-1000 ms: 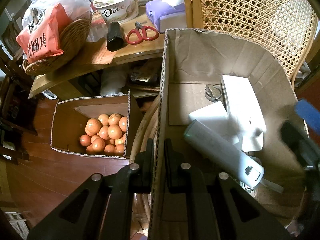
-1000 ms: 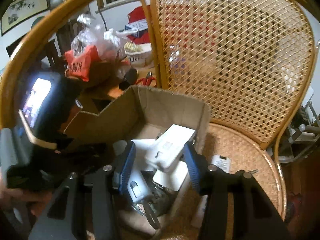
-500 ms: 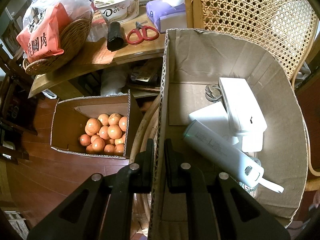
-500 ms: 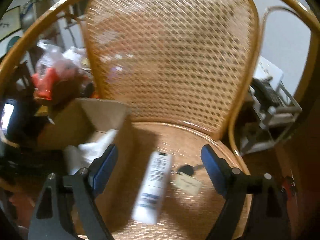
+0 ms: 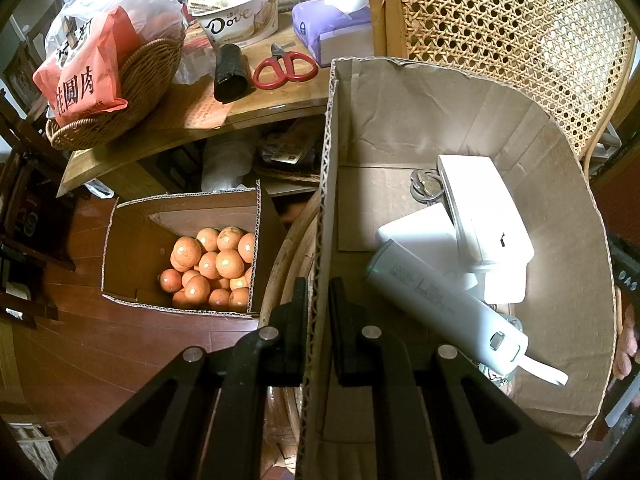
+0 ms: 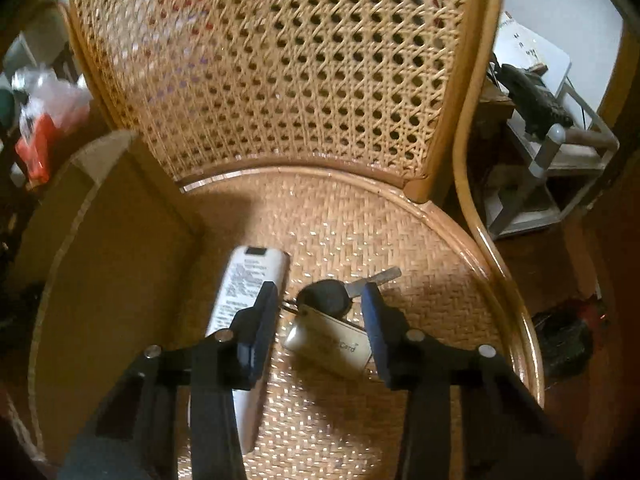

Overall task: Organize rigid objects
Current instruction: 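Move the right gripper to the black key fob and grasp it, then carry the black key fob into the box and release it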

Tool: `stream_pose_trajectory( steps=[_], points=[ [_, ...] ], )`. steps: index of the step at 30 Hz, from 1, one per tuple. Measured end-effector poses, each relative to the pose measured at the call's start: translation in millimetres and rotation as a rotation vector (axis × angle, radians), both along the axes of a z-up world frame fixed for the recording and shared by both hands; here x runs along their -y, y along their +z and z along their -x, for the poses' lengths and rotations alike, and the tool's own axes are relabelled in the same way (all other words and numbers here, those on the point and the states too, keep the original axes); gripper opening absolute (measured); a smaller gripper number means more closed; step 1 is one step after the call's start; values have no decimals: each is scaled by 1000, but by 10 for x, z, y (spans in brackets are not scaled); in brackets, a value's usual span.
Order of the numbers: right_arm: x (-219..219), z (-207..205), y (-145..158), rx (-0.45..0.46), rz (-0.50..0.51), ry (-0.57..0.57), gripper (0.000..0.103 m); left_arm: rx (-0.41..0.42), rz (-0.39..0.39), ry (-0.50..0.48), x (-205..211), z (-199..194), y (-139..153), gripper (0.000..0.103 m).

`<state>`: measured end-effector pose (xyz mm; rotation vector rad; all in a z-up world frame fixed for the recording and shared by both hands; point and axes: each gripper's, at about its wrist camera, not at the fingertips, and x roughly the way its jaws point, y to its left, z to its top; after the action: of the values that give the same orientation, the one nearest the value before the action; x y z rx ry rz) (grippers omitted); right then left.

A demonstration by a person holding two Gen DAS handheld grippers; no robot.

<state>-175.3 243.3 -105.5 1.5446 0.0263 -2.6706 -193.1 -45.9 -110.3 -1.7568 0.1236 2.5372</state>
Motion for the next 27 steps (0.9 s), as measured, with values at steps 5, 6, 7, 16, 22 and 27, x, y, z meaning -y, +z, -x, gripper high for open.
stream_pose_trajectory(
  steps=[5,6,7,16,22,27],
  points=[
    [117,-17,-29,-2,-34,35,45,0,-1,0,1,1,0,10],
    [143,-23,-33,-2,-45,43,45,2,-3,1,1,1,-1,10],
    [177,-31,-34,-5,-60,52,45,3,-4,2,1,0,-2,10],
    [179,24,-67,-25,-40,20,3,4,-1,0,2,-2,3,10],
    [139,-71,189,-119,-22,6,3,6,-2,-4,-6,0,3,10],
    [122,-162,502,-203,62,5,3,5,-1,-4,-8,-8,5,10]
  ],
)
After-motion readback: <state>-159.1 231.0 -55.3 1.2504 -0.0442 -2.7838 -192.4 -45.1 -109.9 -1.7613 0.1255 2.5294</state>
